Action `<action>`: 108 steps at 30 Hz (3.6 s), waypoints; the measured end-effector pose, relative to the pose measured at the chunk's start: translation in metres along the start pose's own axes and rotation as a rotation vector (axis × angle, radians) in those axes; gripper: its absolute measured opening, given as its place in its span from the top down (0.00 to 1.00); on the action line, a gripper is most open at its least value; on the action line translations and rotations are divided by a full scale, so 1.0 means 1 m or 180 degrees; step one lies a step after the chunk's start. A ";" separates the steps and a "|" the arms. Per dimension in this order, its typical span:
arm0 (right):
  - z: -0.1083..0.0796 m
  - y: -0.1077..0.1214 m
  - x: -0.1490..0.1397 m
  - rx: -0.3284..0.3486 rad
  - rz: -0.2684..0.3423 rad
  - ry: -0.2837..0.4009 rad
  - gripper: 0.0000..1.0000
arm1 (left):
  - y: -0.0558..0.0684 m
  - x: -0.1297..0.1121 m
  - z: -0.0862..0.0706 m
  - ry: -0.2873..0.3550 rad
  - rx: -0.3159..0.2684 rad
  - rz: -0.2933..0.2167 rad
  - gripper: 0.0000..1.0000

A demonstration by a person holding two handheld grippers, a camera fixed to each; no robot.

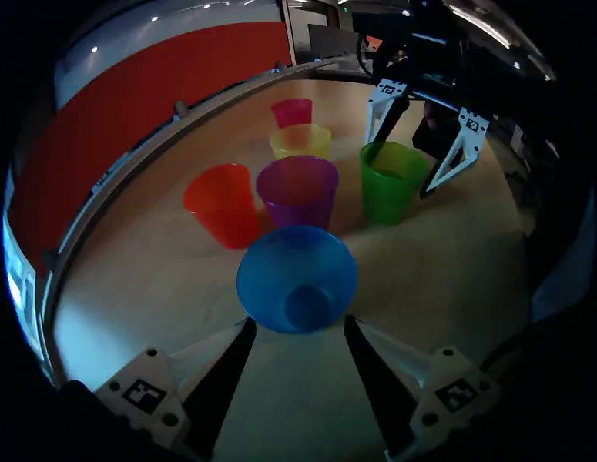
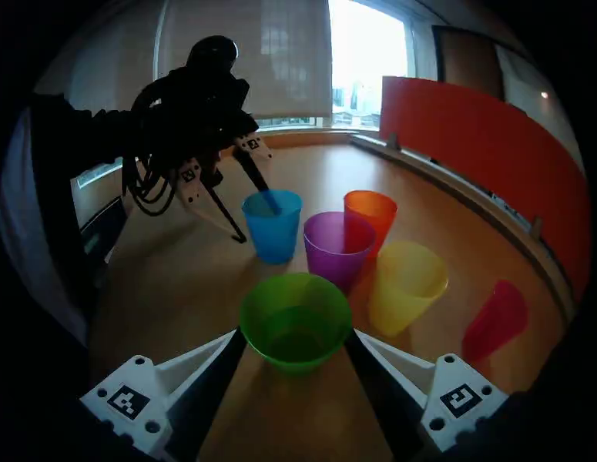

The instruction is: Pour water

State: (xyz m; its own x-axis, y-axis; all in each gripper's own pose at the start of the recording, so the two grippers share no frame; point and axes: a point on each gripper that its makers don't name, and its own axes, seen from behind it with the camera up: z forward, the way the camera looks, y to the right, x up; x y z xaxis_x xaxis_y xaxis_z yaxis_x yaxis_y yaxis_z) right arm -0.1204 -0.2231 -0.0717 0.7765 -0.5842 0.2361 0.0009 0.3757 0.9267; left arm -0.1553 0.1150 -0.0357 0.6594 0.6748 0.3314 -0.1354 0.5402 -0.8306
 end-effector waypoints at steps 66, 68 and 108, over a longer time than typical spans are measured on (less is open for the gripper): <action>-0.154 0.097 0.056 -0.2248 0.0661 0.1274 0.03 | -0.079 0.004 -0.148 0.1328 0.1858 -0.0970 0.16; -0.164 0.103 0.062 -0.2401 0.0642 0.1399 0.03 | -0.086 0.005 -0.158 0.1438 0.2027 -0.1010 0.16; -0.234 0.128 0.034 -0.3647 0.0976 0.1931 0.02 | -0.115 -0.004 -0.199 0.2410 0.3134 -0.1782 0.16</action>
State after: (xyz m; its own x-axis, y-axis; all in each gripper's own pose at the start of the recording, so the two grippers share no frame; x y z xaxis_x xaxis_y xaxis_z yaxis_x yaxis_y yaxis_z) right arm 0.0535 -0.0259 -0.0132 0.9961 -0.0693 -0.0543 0.0706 0.9973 0.0214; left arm 0.0048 -0.0498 -0.0301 0.9971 -0.0179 -0.0736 0.0252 0.9948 0.0988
